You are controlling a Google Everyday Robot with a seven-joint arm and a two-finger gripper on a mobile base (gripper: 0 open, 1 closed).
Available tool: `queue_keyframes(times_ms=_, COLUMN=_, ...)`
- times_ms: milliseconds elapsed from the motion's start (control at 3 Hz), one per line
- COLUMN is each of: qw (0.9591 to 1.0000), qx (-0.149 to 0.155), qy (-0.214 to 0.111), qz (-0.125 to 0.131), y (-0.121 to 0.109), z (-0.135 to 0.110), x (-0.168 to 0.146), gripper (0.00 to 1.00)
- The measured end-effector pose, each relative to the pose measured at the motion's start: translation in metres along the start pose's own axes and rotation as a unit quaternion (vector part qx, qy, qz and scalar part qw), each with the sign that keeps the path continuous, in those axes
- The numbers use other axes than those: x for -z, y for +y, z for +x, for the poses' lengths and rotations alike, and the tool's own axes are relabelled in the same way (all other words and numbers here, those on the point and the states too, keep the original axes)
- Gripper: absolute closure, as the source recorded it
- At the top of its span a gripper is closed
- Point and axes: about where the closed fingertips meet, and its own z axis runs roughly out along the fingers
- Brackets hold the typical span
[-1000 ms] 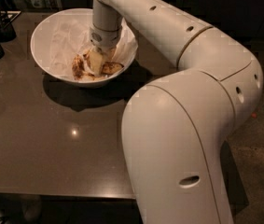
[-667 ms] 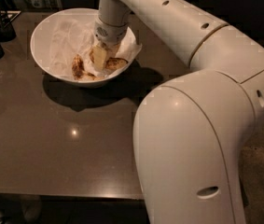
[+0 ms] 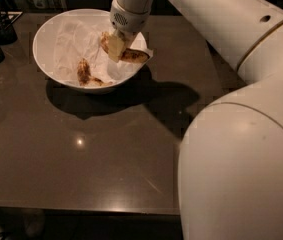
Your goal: Pick banana from white bowl
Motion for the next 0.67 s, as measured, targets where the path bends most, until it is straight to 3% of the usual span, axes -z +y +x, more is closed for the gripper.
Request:
queue_keyframes(times_ms=333, qw=1.0, qx=0.004, qy=-0.004, qz=-0.003, y=0.002, z=0.0, x=0.002, gripper=1.0)
queue_keyframes(times_ms=667, qw=0.9994, qx=0.029, qy=-0.012, qz=-0.015, y=0.025, z=0.006, x=0.032, gripper=1.0)
